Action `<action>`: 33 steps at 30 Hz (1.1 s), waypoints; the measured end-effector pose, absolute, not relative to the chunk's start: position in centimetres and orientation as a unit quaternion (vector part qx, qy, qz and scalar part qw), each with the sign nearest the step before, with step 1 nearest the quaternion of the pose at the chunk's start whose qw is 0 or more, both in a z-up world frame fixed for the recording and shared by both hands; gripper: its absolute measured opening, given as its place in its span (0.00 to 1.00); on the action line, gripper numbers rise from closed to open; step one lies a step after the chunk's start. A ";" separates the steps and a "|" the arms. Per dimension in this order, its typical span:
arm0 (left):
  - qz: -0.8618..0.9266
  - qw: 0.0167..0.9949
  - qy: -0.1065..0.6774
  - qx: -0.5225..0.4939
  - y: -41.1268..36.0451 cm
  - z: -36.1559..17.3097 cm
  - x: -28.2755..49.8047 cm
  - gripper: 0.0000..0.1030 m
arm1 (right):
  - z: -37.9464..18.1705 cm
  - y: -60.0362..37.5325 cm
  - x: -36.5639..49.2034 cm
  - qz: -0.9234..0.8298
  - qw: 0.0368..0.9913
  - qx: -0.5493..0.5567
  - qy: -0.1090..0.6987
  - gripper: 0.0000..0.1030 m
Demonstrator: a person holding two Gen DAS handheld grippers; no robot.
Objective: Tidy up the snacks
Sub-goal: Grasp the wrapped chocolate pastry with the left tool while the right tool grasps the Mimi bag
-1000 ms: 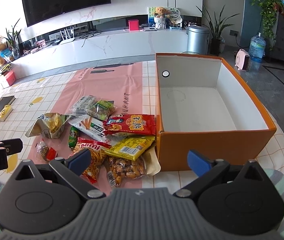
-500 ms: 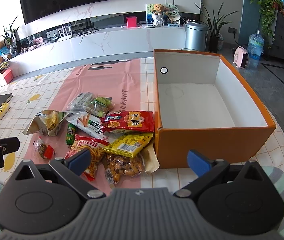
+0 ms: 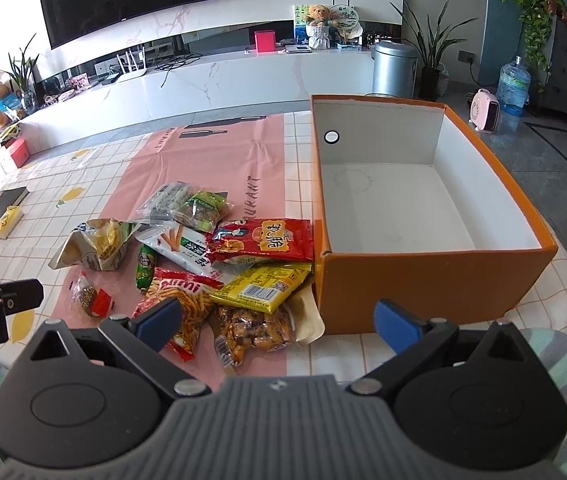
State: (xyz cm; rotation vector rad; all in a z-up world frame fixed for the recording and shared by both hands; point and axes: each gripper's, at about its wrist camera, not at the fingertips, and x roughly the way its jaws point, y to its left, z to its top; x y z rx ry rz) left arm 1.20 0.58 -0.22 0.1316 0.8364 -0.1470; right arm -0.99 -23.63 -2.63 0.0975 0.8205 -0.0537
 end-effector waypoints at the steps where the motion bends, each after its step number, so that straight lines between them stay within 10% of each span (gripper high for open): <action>1: -0.072 0.908 0.410 0.055 0.8 -0.3 1.3 0.77 | -2.7 -23.6 -0.9 -0.024 0.915 0.049 0.399 0.96; 8: -0.111 0.892 0.438 0.017 2.2 -0.7 2.1 0.49 | -3.4 -22.6 -0.4 0.008 0.912 0.045 0.407 0.81; 33: -0.099 0.844 0.528 0.008 5.0 -5.7 10.4 0.59 | -8.5 -17.5 7.4 0.064 0.858 0.086 0.503 0.68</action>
